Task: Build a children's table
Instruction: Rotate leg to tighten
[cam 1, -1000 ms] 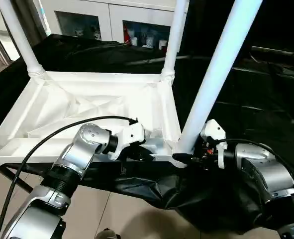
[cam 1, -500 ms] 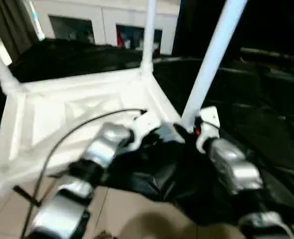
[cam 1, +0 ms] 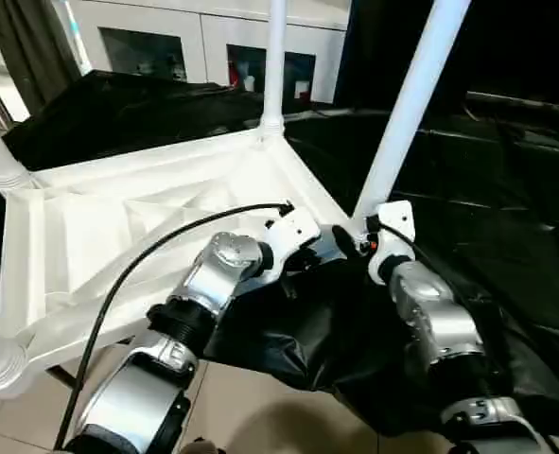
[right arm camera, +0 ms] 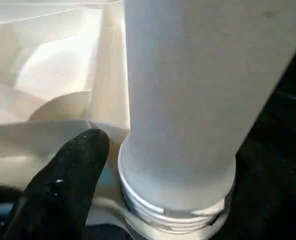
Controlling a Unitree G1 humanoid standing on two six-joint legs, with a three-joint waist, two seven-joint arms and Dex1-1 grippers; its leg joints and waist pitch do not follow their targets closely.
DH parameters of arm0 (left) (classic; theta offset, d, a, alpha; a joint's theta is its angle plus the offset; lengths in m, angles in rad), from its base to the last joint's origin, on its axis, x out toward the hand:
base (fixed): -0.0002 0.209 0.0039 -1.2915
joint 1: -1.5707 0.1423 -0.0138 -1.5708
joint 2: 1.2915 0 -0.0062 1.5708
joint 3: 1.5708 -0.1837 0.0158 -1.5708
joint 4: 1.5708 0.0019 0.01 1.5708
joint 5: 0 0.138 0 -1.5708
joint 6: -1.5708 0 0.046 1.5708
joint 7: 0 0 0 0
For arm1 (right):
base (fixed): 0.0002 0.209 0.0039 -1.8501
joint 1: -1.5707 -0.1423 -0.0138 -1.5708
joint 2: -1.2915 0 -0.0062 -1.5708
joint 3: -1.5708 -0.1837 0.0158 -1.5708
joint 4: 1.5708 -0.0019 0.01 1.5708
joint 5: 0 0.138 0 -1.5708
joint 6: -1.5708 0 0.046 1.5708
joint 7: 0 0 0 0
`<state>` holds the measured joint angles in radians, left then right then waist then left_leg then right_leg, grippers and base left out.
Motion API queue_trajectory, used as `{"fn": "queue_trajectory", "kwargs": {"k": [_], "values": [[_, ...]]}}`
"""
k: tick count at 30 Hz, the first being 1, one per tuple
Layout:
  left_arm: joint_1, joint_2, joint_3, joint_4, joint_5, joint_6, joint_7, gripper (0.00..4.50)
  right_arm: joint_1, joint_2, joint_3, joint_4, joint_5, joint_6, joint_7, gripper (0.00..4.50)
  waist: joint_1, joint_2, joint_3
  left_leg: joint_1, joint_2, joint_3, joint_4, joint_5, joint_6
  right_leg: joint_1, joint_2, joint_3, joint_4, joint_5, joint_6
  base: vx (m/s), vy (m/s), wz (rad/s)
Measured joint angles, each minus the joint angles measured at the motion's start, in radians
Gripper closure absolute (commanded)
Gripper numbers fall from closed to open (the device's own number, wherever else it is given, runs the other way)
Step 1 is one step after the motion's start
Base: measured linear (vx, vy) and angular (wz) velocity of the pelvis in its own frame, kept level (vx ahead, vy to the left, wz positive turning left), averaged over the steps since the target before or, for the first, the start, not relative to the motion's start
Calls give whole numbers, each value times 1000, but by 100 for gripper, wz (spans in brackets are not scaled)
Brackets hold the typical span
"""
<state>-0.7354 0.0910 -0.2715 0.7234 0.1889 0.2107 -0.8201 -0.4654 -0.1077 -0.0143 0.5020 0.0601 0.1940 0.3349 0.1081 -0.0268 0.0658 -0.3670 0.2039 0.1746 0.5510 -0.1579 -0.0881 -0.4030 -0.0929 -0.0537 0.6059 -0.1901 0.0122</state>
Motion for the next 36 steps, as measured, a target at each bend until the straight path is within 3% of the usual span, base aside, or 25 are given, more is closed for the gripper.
{"fn": "queue_trajectory", "kwargs": {"k": [8,14,21,28,36], "values": [[31,94,3,-51,-42,-44,-165,450,54,-182,73,-130,62,77,351,65,3,2,1,-1,1,0,-3,0,0,-2,1,-2,0,1,-2,0,0,0],[84,180,-14,-137,-85,-77,-350,450,93,-311,144,-229,92,86,585,65,6,3,2,-1,2,0,-3,0,0,-3,1,-2,-1,-2,-2,0,0,0],[117,229,-22,-194,-105,-89,-442,450,110,-334,173,-267,119,94,690,65,9,1,3,-2,2,1,0,0,0,-3,0,-2,-1,-3,-3,0,0,0],[138,246,-22,-228,-109,-87,-463,450,111,-340,187,-270,126,101,718,138,9,-1,5,-2,3,1,0,0,0,-3,0,-2,0,-3,-3,0,0,0],[147,250,-22,-241,-110,-84,-466,450,111,-340,187,-270,126,101,719,175,8,-1,5,-2,3,2,1,0,0,-3,0,-2,1,-3,-3,0,0,0]]}}
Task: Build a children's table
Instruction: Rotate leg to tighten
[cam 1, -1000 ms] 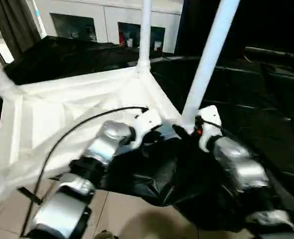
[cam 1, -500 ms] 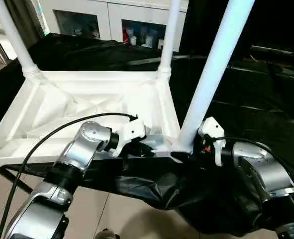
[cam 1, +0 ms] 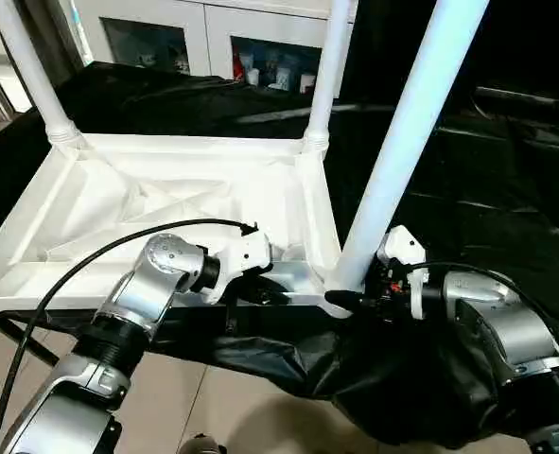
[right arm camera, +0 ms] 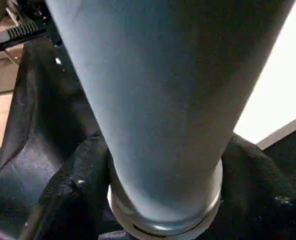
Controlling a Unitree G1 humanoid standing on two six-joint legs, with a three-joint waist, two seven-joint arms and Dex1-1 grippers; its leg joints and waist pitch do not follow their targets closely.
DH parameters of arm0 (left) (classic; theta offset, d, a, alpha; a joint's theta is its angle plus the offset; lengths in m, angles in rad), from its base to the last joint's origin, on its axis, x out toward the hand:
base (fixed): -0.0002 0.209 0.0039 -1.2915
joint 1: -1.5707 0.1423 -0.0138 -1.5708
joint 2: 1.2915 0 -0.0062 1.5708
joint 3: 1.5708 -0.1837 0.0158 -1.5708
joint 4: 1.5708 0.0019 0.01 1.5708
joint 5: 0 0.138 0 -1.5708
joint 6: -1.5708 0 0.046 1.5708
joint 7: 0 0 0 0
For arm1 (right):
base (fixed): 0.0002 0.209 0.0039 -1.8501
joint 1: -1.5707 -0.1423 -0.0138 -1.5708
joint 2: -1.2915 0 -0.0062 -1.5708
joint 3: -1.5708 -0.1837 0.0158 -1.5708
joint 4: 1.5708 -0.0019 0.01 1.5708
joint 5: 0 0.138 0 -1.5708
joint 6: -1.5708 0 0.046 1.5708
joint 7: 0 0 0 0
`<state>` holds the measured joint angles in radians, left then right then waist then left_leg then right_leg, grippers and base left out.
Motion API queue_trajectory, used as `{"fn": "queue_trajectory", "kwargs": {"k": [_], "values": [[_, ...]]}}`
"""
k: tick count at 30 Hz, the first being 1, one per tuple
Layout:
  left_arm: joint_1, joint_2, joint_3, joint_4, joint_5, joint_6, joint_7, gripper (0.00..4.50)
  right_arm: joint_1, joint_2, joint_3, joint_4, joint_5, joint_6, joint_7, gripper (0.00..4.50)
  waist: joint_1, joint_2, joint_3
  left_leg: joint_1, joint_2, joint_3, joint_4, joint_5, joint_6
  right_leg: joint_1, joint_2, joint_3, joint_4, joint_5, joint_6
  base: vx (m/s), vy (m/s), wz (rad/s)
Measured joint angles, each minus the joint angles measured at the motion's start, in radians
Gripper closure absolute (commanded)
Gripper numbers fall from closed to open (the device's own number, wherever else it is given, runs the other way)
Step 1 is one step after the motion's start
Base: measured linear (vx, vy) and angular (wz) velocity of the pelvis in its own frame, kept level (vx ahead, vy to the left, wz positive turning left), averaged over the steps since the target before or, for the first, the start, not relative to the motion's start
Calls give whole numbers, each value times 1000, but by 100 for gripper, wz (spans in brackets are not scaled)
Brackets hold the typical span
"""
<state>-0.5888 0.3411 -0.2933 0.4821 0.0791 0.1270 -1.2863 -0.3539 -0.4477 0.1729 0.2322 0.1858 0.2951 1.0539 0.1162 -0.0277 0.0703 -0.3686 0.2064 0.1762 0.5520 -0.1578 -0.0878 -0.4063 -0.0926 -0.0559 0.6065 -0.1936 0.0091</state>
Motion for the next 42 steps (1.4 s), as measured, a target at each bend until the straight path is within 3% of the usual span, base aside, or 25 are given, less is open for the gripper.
{"fn": "queue_trajectory", "kwargs": {"k": [7,14,17,21,23,28,32,37,39,42], "values": [[-6,-9,7,19,8,4,56,450,10,55,-16,4,-19,-4,-92,181,-1,0,0,1,0,0,3,0,0,1,0,0,3,0,0,0,0,0],[-100,-156,31,167,73,70,349,450,-58,323,-162,155,-73,-9,-635,181,-23,-2,-1,4,-2,-1,3,0,-1,1,0,3,1,2,3,0,0,0],[-132,-234,34,211,94,115,472,450,-111,404,-214,229,-80,-21,-841,181,-24,0,-1,4,-3,-1,3,0,-1,2,0,5,1,2,3,0,0,0],[-158,-293,34,253,112,132,546,450,-144,435,-238,292,-109,-69,-949,181,-20,2,-3,3,-5,-1,3,0,0,3,0,9,1,2,3,0,0,0],[-168,-301,35,269,112,131,553,450,-150,436,-245,300,-113,-75,-953,112,-17,3,-4,2,-5,-1,3,0,0,3,0,10,1,3,4,0,0,0],[-177,-306,35,286,112,121,560,450,-156,445,-254,321,-113,-102,-954,68,-14,4,-4,2,-5,-1,3,0,0,4,0,10,1,3,5,0,0,0],[-176,-289,40,287,111,97,541,450,-157,417,-245,335,-108,-126,-863,63,-15,4,-4,1,-5,-1,2,0,0,3,0,10,1,3,5,0,0,0],[-166,-247,40,280,99,61,479,450,-131,319,-196,276,-100,-76,-663,63,-15,6,-2,0,-5,-1,-4,0,0,2,1,9,1,3,5,0,0,0],[-156,-216,37,268,87,29,417,450,-87,203,-134,196,-89,-51,-503,63,-6,10,-1,0,-4,-1,-4,0,0,1,2,9,1,3,5,0,0,0],[-146,-185,35,255,78,4,356,450,-68,132,-114,149,-79,-32,-382,63,-4,10,-1,-1,-3,-1,-4,0,0,1,2,9,1,3,4,0,0,0]]}}
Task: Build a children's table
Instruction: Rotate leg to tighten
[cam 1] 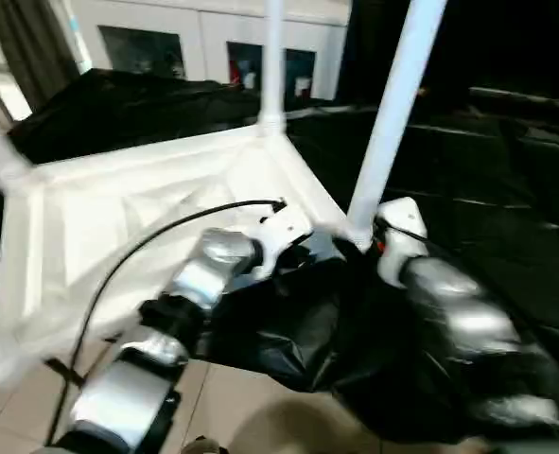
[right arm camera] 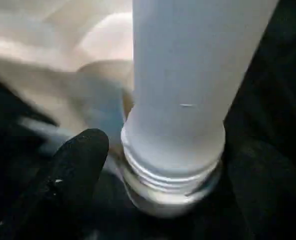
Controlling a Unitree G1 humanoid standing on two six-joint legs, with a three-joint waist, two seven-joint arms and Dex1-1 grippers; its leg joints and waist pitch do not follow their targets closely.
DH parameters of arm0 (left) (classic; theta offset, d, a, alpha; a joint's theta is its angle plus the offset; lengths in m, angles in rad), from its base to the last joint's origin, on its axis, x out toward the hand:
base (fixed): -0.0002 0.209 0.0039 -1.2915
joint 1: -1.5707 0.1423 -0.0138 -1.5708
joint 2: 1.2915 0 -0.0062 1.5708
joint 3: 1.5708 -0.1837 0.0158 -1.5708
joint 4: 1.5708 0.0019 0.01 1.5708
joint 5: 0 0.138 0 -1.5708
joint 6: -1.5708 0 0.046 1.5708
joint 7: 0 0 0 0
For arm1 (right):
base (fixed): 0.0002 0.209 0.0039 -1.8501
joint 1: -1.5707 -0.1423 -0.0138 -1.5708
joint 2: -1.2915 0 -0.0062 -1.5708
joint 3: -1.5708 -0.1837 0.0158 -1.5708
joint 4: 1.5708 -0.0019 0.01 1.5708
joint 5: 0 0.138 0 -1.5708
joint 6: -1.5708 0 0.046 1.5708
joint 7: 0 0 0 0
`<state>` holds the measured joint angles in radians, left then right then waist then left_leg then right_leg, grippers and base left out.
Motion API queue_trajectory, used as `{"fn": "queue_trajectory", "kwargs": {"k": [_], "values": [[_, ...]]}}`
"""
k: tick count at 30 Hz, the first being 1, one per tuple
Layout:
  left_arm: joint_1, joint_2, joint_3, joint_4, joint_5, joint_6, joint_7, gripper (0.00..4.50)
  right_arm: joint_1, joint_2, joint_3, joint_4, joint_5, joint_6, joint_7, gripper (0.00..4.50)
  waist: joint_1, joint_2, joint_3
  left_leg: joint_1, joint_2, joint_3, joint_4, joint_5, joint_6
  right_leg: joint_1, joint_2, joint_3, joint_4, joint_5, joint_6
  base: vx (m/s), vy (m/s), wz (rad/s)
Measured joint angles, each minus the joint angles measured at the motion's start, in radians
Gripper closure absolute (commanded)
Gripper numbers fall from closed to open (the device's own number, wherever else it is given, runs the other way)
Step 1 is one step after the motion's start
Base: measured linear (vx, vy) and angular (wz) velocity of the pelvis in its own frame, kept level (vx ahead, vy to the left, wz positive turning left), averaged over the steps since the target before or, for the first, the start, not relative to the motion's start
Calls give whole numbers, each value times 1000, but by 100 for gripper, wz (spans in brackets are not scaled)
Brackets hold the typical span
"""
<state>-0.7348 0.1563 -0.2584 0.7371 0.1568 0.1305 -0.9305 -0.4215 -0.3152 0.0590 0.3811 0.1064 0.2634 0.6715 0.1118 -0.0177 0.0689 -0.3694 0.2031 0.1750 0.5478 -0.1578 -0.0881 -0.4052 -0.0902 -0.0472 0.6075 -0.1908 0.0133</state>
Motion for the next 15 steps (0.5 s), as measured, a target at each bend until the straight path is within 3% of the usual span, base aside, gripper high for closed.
{"fn": "queue_trajectory", "kwargs": {"k": [6,15], "values": [[43,65,-5,-71,-27,-22,-139,450,37,-124,41,-86,20,11,204,63,1,0,0,0,0,1,2,0,0,-2,0,1,0,-1,-1,0,0,0],[106,113,-30,-179,-48,-29,-256,450,38,-138,76,-144,77,40,326,63,14,0,1,-1,0,5,3,0,0,-2,-2,1,0,-2,-2,0,0,0]]}}
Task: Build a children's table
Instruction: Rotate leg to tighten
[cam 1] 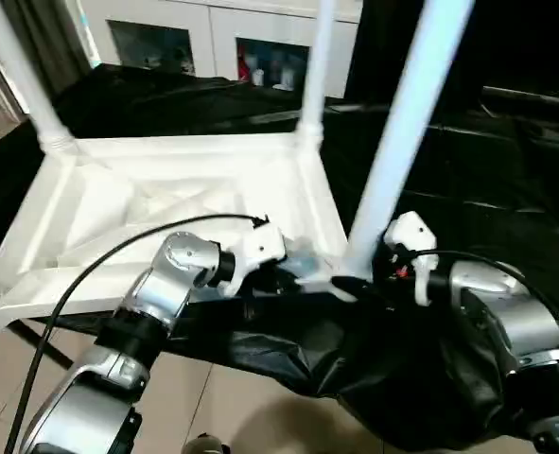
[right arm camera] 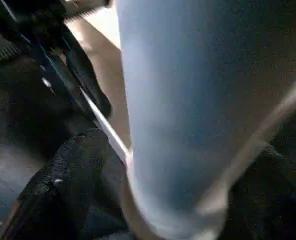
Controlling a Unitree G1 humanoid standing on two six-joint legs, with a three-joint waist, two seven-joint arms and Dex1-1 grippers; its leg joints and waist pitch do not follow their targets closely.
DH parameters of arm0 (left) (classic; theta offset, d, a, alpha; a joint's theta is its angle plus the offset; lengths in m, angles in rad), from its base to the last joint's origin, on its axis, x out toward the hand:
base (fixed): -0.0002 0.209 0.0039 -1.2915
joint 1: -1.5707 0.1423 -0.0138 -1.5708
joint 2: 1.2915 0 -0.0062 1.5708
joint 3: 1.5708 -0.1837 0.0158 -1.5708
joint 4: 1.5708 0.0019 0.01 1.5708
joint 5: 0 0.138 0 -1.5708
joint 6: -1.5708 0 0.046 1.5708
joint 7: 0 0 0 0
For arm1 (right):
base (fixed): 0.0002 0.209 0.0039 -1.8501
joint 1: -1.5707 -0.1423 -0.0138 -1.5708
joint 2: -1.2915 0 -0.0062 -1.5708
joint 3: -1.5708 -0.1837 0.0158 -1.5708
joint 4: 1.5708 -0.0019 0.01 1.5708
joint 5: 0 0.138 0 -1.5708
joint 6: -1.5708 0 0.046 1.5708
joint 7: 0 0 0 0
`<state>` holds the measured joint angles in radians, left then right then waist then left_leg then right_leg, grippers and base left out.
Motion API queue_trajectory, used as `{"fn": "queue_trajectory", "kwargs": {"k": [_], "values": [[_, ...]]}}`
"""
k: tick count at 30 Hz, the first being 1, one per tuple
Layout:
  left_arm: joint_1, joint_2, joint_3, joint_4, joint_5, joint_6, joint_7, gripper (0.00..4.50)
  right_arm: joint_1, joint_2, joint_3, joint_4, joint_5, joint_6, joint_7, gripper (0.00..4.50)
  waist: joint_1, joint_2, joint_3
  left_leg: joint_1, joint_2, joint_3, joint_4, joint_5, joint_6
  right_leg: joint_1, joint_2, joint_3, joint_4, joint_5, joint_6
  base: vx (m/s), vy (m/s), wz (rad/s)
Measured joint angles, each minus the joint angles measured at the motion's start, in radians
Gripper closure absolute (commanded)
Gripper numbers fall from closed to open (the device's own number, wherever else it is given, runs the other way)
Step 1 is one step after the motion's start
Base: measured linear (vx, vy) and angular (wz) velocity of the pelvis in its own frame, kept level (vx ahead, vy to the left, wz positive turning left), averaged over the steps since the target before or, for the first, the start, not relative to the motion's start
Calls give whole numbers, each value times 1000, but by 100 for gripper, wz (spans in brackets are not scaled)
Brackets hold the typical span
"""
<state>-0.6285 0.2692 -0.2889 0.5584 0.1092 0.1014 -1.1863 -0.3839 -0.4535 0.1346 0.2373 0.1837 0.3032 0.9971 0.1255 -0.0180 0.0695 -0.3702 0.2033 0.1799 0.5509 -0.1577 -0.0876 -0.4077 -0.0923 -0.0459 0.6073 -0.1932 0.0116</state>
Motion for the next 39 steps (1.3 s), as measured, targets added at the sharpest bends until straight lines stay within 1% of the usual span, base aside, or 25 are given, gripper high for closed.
{"fn": "queue_trajectory", "kwargs": {"k": [1,3,5,7,9,10,13,14,17,25,27,28,31,33,34,35,37,39], "values": [[5,4,0,-6,-1,0,-4,450,0,-1,2,0,0,0,8,63,0,0,0,0,0,0,0,0,0,0,0,0,0,0,0,0,0,0],[12,8,0,-17,-1,0,-8,450,0,-2,5,0,1,0,17,89,-1,-1,0,0,0,0,1,0,0,0,0,0,1,0,0,0,0,0],[17,10,0,-25,-2,1,-10,450,0,-5,13,1,-2,-2,19,89,-1,-1,1,1,0,0,1,0,0,0,0,0,1,0,0,0,0,0],[24,12,0,-35,-2,2,-12,450,-1,-10,15,1,-2,-4,25,113,-1,-1,0,1,0,0,1,0,0,0,0,0,1,0,1,0,0,0],[26,14,0,-40,-2,3,-14,450,-2,-11,17,3,-4,-8,27,113,-1,-1,0,1,0,0,1,0,0,0,0,0,1,-1,1,0,0,0],[27,14,0,-41,-2,3,-15,450,-3,-12,17,4,-5,-10,27,135,-1,-1,0,1,0,0,1,0,0,0,0,0,1,-1,1,0,0,0],[28,16,0,-43,-2,5,-15,450,-9,-13,19,11,-11,-14,27,156,-1,-1,0,1,0,0,1,0,0,0,0,0,1,-1,1,0,0,0],[28,16,0,-43,-3,5,-15,450,-10,-14,19,12,-19,-20,27,156,-1,-1,0,1,0,0,1,0,0,0,0,0,2,-1,1,0,0,0],[28,16,0,-43,-3,5,-15,450,-9,-16,23,13,-25,-28,27,190,0,-1,0,1,0,0,2,0,0,0,0,0,2,-1,1,0,0,0],[30,17,0,-44,-3,5,-14,450,-8,-18,30,20,-30,-51,27,201,1,-1,0,1,1,1,4,0,0,0,0,1,3,-1,1,0,0,0],[30,16,1,-43,-2,10,-3,450,-5,4,23,24,-29,-51,12,201,1,-2,-1,1,1,1,4,0,0,0,0,1,4,-1,1,0,0,0],[29,16,3,-39,0,13,10,450,-4,23,14,35,-29,-52,-11,201,-1,-3,-1,2,1,1,4,0,0,1,0,0,4,0,1,0,0,0],[10,-1,11,-4,11,26,73,450,-5,93,-21,82,-31,-61,-136,201,-13,-7,-2,2,1,1,5,0,0,3,0,1,4,1,1,0,0,0],[-35,-48,17,62,38,45,163,450,-22,183,-72,130,-43,-55,-310,201,-19,-13,-2,5,1,1,5,0,0,4,0,1,3,0,3,0,0,0],[-53,-72,19,89,45,59,205,450,-33,214,-94,147,-51,-50,-384,201,-21,-14,-2,5,1,1,5,0,0,3,0,1,2,0,3,0,0,0],[-81,-111,24,131,51,82,268,450,-53,269,-123,173,-61,-40,-499,202,-23,-14,-2,5,0,1,6,0,0,3,0,2,2,0,3,0,0,0],[-101,-153,32,166,55,105,332,450,-73,313,-149,194,-71,-26,-618,202,-25,-14,-2,5,-1,1,6,0,0,4,-1,3,1,1,3,0,0,0],[-132,-200,40,213,56,129,404,450,-101,371,-187,219,-82,-15,-751,202,-24,-15,-2,5,-1,1,6,0,0,4,-1,3,1,1,3,0,0,0]]}}
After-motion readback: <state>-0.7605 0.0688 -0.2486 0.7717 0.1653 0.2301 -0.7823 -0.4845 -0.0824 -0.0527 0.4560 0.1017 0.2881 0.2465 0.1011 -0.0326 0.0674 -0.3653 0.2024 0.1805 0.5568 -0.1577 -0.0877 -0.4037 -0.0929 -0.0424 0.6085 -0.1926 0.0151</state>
